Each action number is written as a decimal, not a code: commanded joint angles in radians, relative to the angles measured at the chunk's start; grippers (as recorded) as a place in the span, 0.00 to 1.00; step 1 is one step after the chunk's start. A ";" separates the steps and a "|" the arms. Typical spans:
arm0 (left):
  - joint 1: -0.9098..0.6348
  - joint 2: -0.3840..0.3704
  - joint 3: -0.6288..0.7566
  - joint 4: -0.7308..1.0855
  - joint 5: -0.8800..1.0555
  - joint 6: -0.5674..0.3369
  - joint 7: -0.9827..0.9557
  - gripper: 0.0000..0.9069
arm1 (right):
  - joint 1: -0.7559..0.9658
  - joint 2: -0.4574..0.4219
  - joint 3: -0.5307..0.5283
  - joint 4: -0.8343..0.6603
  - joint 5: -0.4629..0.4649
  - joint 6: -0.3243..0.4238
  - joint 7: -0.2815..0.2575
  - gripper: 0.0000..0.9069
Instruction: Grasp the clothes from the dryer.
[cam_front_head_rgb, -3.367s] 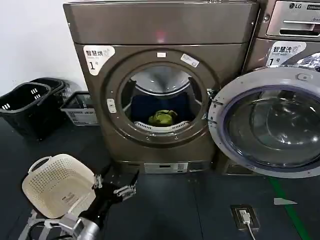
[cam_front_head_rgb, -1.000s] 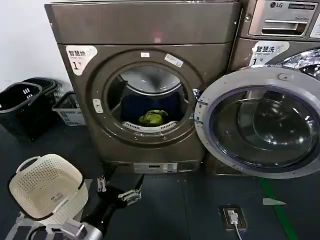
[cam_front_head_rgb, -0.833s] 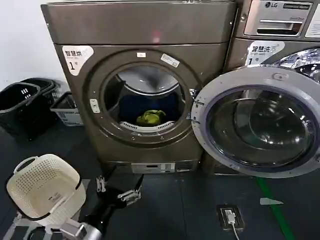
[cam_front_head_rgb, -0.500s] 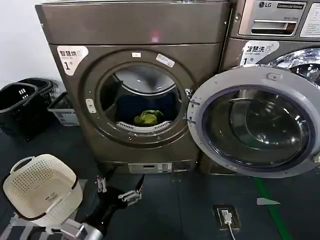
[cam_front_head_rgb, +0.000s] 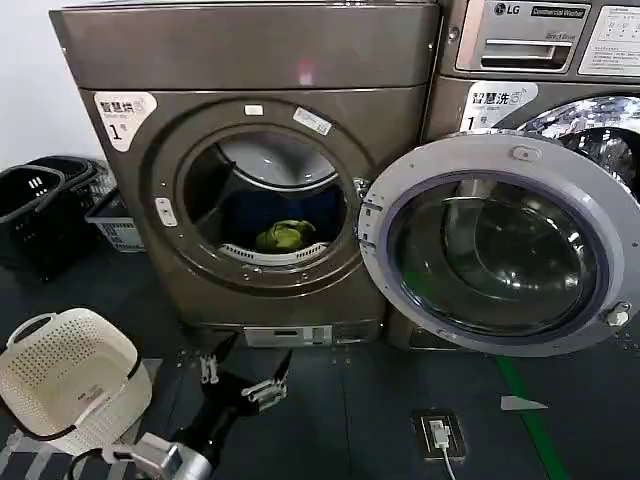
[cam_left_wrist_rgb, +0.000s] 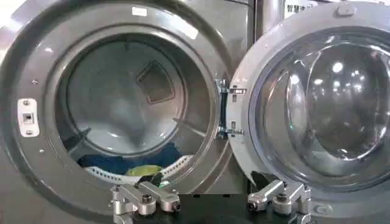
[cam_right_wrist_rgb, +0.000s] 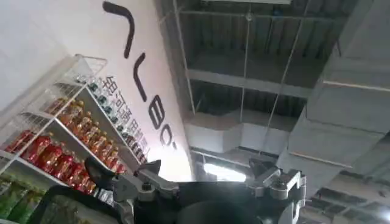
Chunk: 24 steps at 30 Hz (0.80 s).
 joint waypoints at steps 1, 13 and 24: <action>-0.003 -0.001 -0.009 0.002 0.019 0.003 -0.006 1.00 | 0.005 -0.002 -0.005 0.002 0.017 0.028 0.010 1.00; -0.012 -0.005 -0.025 -0.016 0.065 0.049 -0.035 1.00 | 0.010 -0.005 -0.002 -0.020 0.046 0.069 -0.006 1.00; -0.007 -0.007 -0.032 -0.038 0.071 0.067 -0.116 1.00 | 0.009 0.000 -0.001 -0.028 0.058 0.075 -0.010 1.00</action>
